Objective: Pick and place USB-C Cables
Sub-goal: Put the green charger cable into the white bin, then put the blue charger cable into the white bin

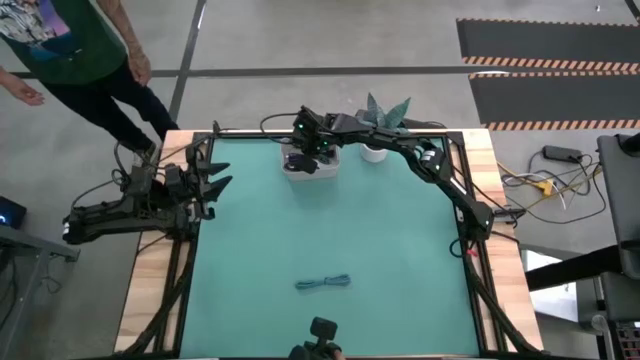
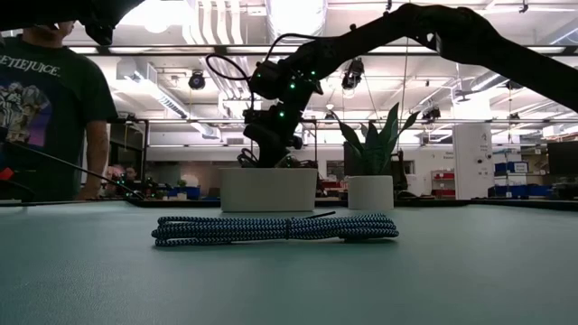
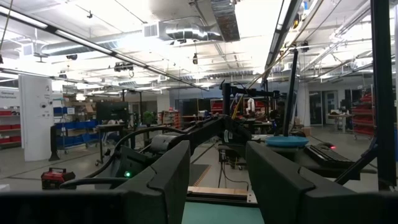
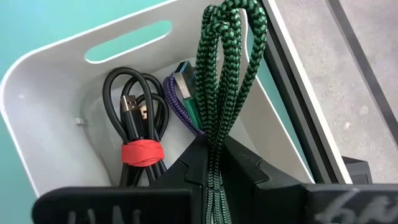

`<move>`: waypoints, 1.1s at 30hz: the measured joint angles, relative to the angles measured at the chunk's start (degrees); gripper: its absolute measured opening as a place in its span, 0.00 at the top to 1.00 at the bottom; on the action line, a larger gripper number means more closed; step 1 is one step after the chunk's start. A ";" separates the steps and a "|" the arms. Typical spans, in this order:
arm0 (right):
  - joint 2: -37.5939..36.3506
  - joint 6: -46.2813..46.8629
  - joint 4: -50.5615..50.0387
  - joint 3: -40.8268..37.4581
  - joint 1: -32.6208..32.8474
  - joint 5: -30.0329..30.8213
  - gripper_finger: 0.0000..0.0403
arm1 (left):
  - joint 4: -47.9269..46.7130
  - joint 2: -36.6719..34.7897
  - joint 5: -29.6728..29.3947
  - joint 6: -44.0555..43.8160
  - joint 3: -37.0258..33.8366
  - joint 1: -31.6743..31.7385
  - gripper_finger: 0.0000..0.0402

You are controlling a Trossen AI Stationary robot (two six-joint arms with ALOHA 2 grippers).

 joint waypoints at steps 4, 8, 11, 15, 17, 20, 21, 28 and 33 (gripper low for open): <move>-0.01 0.00 0.00 0.00 0.01 0.00 0.94 | -0.02 0.00 0.00 -0.02 -0.02 -0.02 0.64; 0.00 0.00 -0.01 0.00 0.02 0.01 0.94 | -0.04 0.00 0.00 -0.02 -0.02 -0.01 0.64; -0.01 -0.61 -0.13 0.00 0.02 0.00 0.94 | -0.04 0.00 0.00 -0.07 -0.02 -0.02 0.64; -0.01 0.02 -0.09 0.00 0.00 0.02 0.94 | -0.19 0.00 0.01 -0.08 -0.02 -0.02 0.64; -0.01 0.02 -0.03 0.00 0.01 0.02 0.92 | -0.20 0.00 0.01 -0.07 -0.02 -0.01 0.64; -0.01 0.04 -0.02 0.00 0.00 0.07 0.89 | -0.19 0.00 0.01 -0.07 -0.02 -0.01 0.64; 0.00 0.04 -0.02 0.00 0.01 0.07 0.88 | -0.19 0.00 0.02 -0.08 -0.02 0.00 0.64; -0.01 0.46 0.00 0.00 0.01 0.13 0.81 | -0.17 -0.01 0.02 -0.07 -0.02 -0.01 0.64; -0.01 0.48 0.00 0.00 0.01 0.13 0.78 | -0.17 -0.02 0.02 -0.07 -0.02 0.00 0.64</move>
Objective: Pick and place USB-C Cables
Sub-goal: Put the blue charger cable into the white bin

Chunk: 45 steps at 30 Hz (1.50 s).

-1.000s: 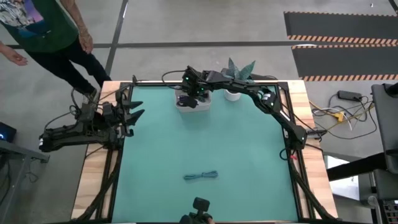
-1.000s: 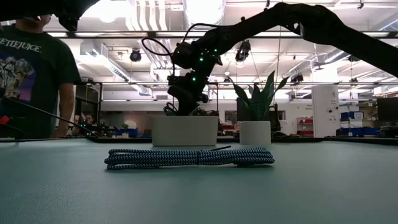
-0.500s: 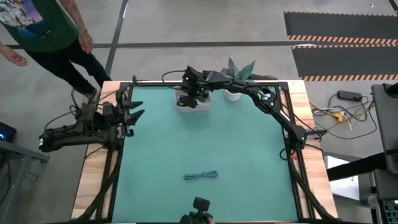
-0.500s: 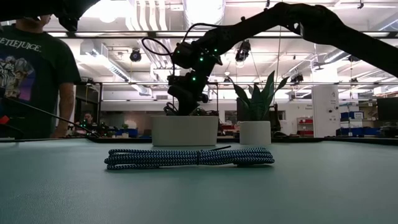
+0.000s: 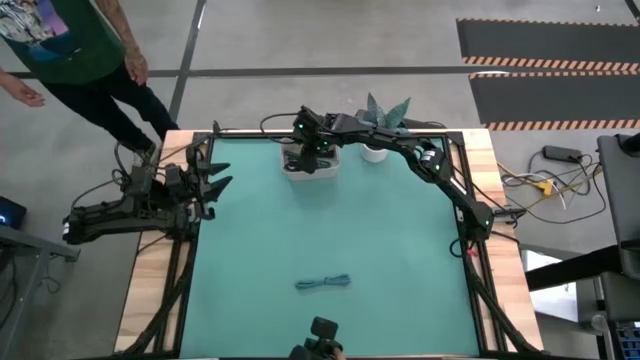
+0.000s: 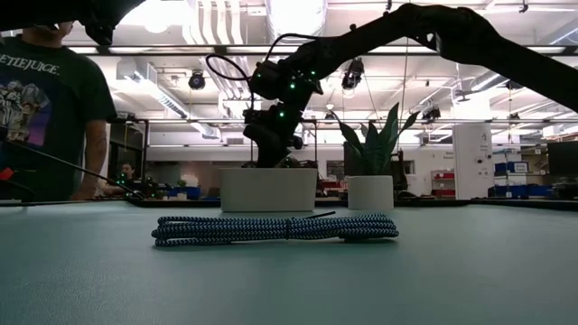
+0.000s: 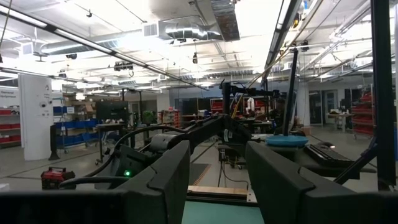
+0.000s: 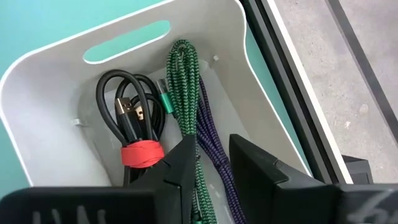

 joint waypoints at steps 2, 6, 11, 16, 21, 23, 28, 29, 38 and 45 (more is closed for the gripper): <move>0.00 0.00 0.02 0.00 0.01 0.00 0.77 | 0.00 0.01 0.00 0.00 0.00 -0.01 0.64; 0.00 0.52 -0.25 0.62 0.01 -0.03 0.78 | -0.70 0.00 0.00 0.00 0.00 -0.01 0.64; -1.82 0.48 -0.77 1.16 0.45 0.00 0.81 | -0.85 0.02 0.00 0.00 0.00 -0.02 0.64; -5.18 0.04 -4.18 1.25 2.08 -0.06 0.84 | -0.85 0.11 0.00 0.01 0.00 0.00 0.64; -8.20 0.17 -9.49 0.69 5.38 0.05 0.87 | -1.27 0.42 0.04 0.00 0.00 -0.02 0.64; -8.71 0.10 -11.07 0.01 7.52 -0.12 0.88 | -1.31 0.68 0.02 -0.05 0.00 -0.02 0.64; -9.27 0.55 -11.19 -2.32 13.40 -0.08 0.89 | -1.34 1.64 0.04 -1.33 -0.02 -0.02 0.64; -9.37 0.86 -11.16 -2.58 14.69 -0.08 0.89 | -1.25 1.90 0.04 -1.35 -0.02 -0.02 0.64; -10.16 1.87 -9.08 -8.55 24.68 -0.13 0.89 | -1.29 4.35 0.04 -2.91 -0.02 -0.02 0.64; -14.52 5.20 -3.47 -20.91 26.81 0.01 0.89 | -0.72 6.44 0.07 -5.12 -0.02 0.00 0.64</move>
